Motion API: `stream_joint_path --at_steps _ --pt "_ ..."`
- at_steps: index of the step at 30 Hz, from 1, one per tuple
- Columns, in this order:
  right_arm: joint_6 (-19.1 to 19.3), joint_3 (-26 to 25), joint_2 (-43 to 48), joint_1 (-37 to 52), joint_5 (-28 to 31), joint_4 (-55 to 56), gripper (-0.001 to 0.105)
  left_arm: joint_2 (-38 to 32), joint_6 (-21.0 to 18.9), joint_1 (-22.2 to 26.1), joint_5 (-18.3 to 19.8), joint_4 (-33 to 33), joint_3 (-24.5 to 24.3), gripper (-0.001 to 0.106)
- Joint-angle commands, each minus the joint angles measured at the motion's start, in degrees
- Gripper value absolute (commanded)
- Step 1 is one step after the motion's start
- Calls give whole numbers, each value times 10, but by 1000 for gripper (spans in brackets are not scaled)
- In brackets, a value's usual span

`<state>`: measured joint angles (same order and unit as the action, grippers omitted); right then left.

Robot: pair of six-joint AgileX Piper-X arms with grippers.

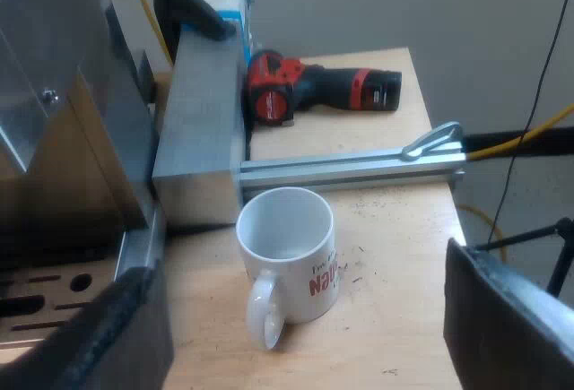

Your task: Put the handle in the coffee machine

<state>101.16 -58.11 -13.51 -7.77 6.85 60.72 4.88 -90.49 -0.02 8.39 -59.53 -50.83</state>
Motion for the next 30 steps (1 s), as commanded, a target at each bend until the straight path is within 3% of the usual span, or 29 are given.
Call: stream_joint_path --at_steps 1,11,20,25,30 --pt "7 12 47 3 -2 1 66 -30 -6 -3 -4 -16 8 105" --pt "7 45 169 3 13 57 66 -123 -5 -3 -4 -106 11 105" --pt "11 43 167 3 49 106 66 -138 -5 -1 -4 -208 10 105" --pt "11 44 167 3 39 87 66 -138 -5 -1 -4 -192 12 105" --pt "11 62 166 3 8 22 66 -137 -6 -1 -4 -106 46 105"
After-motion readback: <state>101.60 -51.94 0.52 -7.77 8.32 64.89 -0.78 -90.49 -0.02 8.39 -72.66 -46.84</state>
